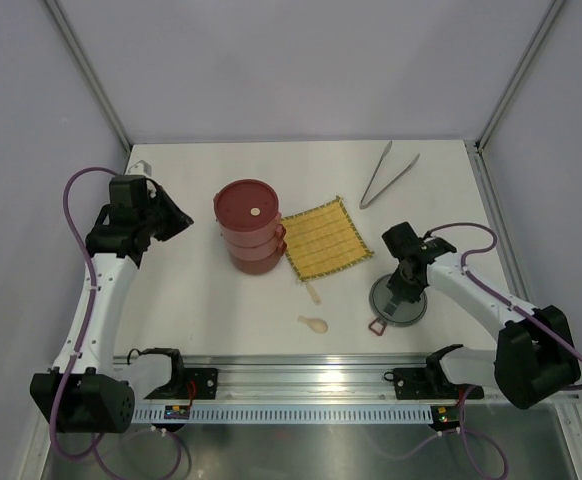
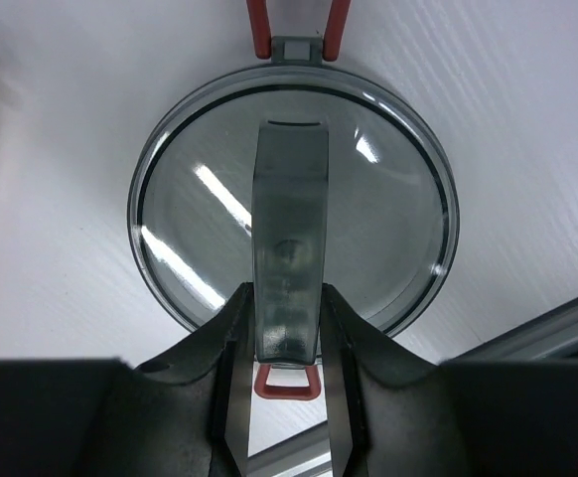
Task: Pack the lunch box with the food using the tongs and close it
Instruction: Pick up the box lid from the center of the board.
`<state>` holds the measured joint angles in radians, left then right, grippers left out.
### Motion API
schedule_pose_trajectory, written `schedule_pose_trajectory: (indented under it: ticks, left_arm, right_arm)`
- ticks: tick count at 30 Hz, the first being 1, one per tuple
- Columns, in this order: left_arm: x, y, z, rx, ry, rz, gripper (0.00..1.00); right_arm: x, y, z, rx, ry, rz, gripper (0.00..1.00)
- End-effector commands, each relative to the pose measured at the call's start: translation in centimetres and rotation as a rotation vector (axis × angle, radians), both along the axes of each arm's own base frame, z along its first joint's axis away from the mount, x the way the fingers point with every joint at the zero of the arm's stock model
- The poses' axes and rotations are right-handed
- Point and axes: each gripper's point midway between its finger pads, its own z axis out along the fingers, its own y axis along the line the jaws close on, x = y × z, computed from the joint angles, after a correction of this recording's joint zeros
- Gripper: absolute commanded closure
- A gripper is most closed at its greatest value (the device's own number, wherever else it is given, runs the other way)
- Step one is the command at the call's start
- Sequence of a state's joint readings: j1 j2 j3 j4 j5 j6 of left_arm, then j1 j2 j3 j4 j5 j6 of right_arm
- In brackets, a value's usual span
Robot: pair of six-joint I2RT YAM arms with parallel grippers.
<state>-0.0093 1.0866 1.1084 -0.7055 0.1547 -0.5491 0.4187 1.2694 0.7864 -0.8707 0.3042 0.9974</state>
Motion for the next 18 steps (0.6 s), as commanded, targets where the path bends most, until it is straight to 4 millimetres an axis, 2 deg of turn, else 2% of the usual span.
schedule_pose_trajectory:
  ticks: [1, 5, 6, 7, 8, 10, 11, 12, 13, 14, 16, 17, 18]
  left_arm:
    - [1.1, -0.3, 1.9, 0.001, -0.063, -0.024, 0.91]
    - [1.5, -0.8, 1.1, -0.029, -0.04, -0.03, 0.91]
    - [1.6, -0.8, 0.9, -0.032, -0.032, -0.029, 0.91]
    - [1.8, -0.9, 0.7, -0.037, -0.024, -0.031, 0.91]
    - [1.8, -0.9, 0.5, -0.039, -0.017, -0.033, 0.91]
    - [1.9, -0.7, 0.7, -0.038, -0.017, -0.026, 0.9]
    - [1.9, -0.5, 0.7, -0.033, -0.02, -0.021, 0.9]
    - [1.9, -0.4, 0.7, -0.028, -0.017, -0.019, 0.9]
    - [2.1, 0.5, 0.9, -0.018, -0.021, 0.009, 0.89]
    - [2.2, 0.9, 0.9, -0.012, -0.018, 0.022, 0.89]
    - [2.2, 1.7, 1.0, -0.01, -0.011, 0.048, 0.89]
    - [2.2, 1.8, 1.1, -0.011, -0.011, 0.052, 0.89]
    - [2.2, 2.0, 1.3, -0.014, -0.015, 0.058, 0.89]
  right_arm:
    - [1.1, -1.1, 4.0, -0.05, -0.091, 0.038, 1.0]
    - [2.1, -1.7, 8.8, -0.082, -0.193, 0.115, 1.0]
    - [2.9, -1.5, 11.2, -0.084, -0.247, 0.163, 1.0]
    - [3.4, -1.0, 12.4, -0.071, -0.276, 0.202, 1.0]
    - [4.5, -0.2, 15.0, -0.044, -0.343, 0.244, 1.0]
    - [5.9, 1.8, 17.8, -0.001, -0.412, 0.386, 1.0]
    - [7.4, 2.9, 20.4, 0.018, -0.465, 0.431, 1.0]
    - [8.0, 3.8, 21.6, 0.018, -0.469, 0.516, 1.0]
    - [8.7, 4.4, 22.6, 0.018, -0.476, 0.566, 1.0]
    - [10.7, 5.7, 24.9, 0.024, -0.51, 0.612, 1.0]
    - [11.7, 7.5, 26.7, 0.024, -0.509, 0.757, 1.0]
    - [13.5, 9.0, 29.1, 0.024, -0.56, 0.797, 1.0]
    - [13.9, 10.0, 30.1, 0.017, -0.58, 0.881, 1.0]
